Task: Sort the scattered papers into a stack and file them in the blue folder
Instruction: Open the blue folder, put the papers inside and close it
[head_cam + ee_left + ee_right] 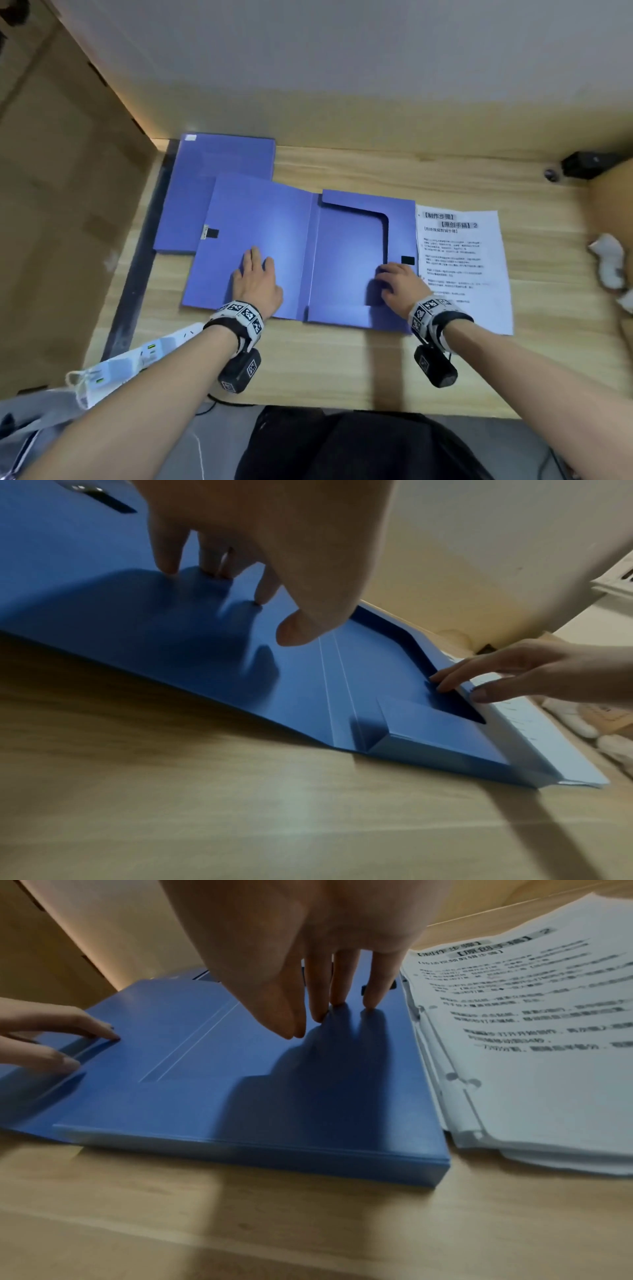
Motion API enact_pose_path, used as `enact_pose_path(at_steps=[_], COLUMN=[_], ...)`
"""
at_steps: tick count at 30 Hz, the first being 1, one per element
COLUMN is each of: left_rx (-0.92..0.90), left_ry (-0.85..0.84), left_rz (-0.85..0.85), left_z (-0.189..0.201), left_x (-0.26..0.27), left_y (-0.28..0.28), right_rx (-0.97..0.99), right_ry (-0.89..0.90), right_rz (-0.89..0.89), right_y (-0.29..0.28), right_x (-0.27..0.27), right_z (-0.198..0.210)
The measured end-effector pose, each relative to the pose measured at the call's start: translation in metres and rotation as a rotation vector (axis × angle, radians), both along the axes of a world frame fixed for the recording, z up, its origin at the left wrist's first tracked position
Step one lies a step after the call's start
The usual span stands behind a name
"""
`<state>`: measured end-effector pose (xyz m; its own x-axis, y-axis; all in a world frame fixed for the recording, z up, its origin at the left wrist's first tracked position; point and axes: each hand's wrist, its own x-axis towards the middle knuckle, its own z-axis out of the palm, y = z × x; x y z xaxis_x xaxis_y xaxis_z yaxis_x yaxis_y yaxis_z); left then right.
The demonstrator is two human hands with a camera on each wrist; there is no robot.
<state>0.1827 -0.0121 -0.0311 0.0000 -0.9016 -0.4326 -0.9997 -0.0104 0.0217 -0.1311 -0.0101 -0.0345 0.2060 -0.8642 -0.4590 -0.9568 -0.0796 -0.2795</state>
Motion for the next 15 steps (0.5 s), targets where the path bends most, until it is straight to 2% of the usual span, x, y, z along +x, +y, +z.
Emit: enact_pose_path(at_steps=[4, 6, 9, 11, 15], left_rx=[-0.021, -0.035, -0.044, -0.01, 0.042], left_ry=[0.1, 0.245, 0.462, 0.555, 0.68], left_rz=[0.066, 0.113, 0.081, 0.058, 0.035], left_z=[0.006, 0.013, 0.027, 0.036, 0.045], left_x=[-0.016, -0.031, -0.069, -0.101, -0.173], left_y=[-0.008, -0.015, -0.029, -0.037, -0.043], right_rx=[-0.066, -0.111, -0.197, -0.226, -0.286], right_ry=[-0.182, -0.325, -0.476, -0.488, -0.422], right_rz=[-0.125, -0.251, -0.494, -0.592, -0.653], right_y=[-0.003, -0.007, -0.009, -0.01, -0.009], right_x=[-0.003, -0.008, -0.028, -0.052, -0.113], right_z=[0.0, 0.003, 0.008, 0.008, 0.004])
